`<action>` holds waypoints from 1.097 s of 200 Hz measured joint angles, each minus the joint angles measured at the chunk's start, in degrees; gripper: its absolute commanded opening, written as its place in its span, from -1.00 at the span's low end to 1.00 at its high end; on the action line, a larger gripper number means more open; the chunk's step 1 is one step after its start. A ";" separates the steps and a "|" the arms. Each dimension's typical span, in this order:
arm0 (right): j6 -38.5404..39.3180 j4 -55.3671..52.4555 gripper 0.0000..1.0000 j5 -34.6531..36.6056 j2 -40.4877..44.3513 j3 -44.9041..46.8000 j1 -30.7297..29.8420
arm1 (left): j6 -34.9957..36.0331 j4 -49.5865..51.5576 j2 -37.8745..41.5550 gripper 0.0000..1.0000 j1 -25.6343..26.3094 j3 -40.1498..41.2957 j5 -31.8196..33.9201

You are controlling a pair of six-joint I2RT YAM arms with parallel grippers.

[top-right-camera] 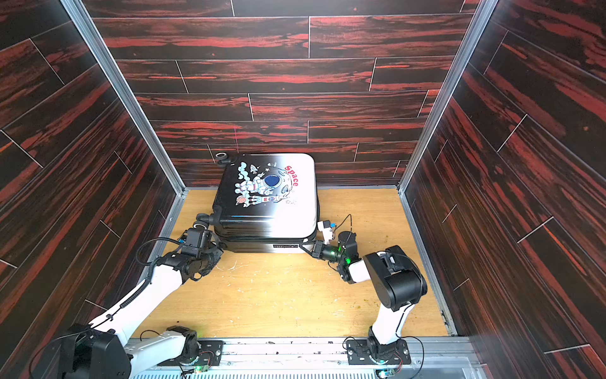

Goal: Open the suitcase zippers
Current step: Adjust the suitcase at the center of the board.

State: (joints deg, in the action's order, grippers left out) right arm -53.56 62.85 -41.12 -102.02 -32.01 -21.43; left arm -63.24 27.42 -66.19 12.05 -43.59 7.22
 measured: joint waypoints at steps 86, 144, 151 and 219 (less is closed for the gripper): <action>12.24 -24.15 -1.00 13.99 16.39 3.34 -9.88 | 0.02 1.09 3.17 0.47 11.76 -1.99 -0.11; 13.75 -26.97 -1.00 30.84 24.20 7.69 -27.65 | -7.54 -3.19 5.03 0.46 19.47 5.27 -0.92; 13.60 -26.73 -1.00 31.93 24.15 7.69 -28.83 | -8.52 -4.13 5.03 0.43 20.44 6.32 -1.20; 13.33 -22.62 -1.00 37.44 19.76 5.77 -34.80 | -13.99 -12.39 6.60 0.15 24.72 9.88 -2.54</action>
State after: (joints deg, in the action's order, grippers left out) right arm -40.23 40.23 -3.68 -82.26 -26.24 -56.23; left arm -77.23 15.03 -59.59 36.77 -33.71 4.69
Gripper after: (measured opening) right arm 0.047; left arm 0.590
